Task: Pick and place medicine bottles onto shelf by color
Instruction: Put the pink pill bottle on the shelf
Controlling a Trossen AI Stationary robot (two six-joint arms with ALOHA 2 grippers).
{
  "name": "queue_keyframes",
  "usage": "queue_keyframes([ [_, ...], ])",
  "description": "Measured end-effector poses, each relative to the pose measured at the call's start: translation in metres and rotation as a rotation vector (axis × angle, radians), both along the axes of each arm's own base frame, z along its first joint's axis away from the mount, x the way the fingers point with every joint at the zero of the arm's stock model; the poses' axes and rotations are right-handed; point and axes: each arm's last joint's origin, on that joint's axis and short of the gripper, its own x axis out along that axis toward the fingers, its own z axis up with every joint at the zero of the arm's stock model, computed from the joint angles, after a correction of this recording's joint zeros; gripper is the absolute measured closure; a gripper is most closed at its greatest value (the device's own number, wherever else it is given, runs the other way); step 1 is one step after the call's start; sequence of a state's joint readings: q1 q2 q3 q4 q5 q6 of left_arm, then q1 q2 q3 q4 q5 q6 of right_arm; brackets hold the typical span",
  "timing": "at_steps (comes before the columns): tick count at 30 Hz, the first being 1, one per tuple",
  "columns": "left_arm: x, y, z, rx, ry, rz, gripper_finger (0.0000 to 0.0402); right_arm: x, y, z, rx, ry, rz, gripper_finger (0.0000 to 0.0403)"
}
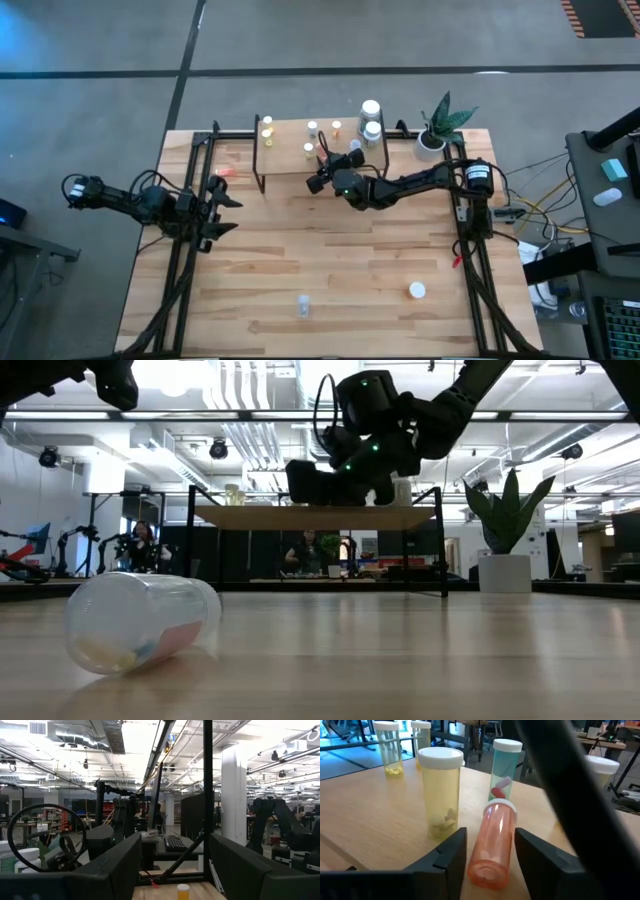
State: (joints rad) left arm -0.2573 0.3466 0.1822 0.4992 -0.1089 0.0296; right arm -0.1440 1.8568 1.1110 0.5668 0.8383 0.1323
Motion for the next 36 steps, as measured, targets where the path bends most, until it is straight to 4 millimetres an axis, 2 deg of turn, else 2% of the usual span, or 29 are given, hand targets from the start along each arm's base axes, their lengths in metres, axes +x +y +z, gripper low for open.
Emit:
queue_keyframes([
  [6, 0.0, 0.0, 0.0, 0.0, 0.0, 0.0, 0.0185, -0.003, 0.001, -0.003, 0.012, -0.004, -0.004, 0.0296],
  [10, 0.0, 0.0, 0.0, 0.0, 0.0, 0.0, 0.0185, -0.004, 0.005, 0.0, 0.005, 0.006, 0.005, 0.0313],
  [17, 0.0, 0.0, 0.0, 0.0, 0.001, 0.0, 0.0185, -0.008, 0.02, 0.014, -0.015, 0.016, 0.052, 0.0299],
  [23, 0.001, 0.0, -0.001, -0.007, 0.009, -0.003, 0.0185, -0.014, 0.032, 0.024, -0.018, 0.032, 0.067, 0.0306],
  [32, 0.008, -0.002, -0.005, 0.01, 0.072, -0.002, 0.0185, -0.024, 0.064, 0.043, -0.009, 0.043, 0.144, 0.03],
  [36, 0.015, -0.003, 0.0, 0.059, 0.127, 0.047, 0.0184, -0.029, 0.082, 0.053, 0.006, 0.014, 0.248, 0.0301],
])
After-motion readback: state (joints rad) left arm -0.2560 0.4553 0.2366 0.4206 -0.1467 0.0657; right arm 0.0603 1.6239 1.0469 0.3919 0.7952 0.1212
